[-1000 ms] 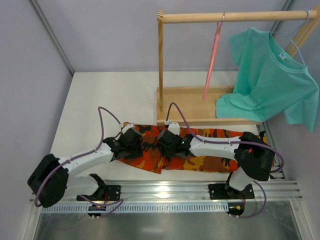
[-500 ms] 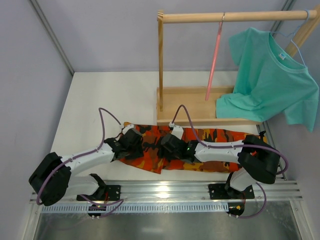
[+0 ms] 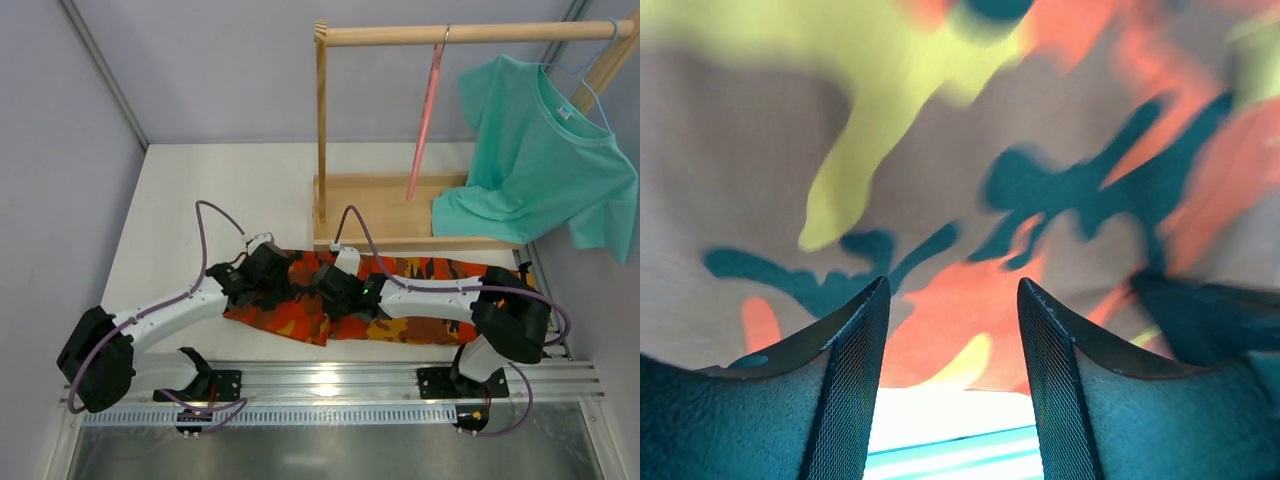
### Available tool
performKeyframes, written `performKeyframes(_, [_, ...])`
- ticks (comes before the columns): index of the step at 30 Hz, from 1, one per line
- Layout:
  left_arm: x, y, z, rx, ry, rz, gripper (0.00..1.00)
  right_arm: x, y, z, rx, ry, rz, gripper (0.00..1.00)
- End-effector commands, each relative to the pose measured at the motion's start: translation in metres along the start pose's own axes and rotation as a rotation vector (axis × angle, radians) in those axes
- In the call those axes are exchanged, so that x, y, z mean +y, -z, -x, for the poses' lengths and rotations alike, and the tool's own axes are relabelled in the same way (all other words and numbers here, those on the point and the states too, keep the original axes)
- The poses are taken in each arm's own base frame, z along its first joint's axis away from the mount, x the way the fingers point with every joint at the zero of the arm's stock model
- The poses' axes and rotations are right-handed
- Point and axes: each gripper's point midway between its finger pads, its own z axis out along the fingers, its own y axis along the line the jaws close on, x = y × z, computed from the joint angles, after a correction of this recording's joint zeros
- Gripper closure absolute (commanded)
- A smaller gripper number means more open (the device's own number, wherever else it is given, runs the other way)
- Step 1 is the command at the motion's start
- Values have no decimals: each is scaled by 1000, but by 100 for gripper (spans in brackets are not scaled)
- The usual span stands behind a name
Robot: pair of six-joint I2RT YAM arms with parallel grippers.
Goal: Place the trousers on the hanger
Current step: Fold the trousers
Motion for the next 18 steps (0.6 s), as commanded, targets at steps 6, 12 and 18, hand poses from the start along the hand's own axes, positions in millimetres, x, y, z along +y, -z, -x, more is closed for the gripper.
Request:
performKeyframes(6, [-23, 52, 86, -167, 9, -95, 41, -50, 77, 27, -48, 114, -134, 96])
performKeyframes(12, [-12, 51, 100, -149, 28, -118, 34, -90, 116, 33, -61, 77, -181, 96])
performKeyframes(18, [-8, 31, 83, -99, 38, -135, 30, -143, 130, 47, -88, -23, -232, 96])
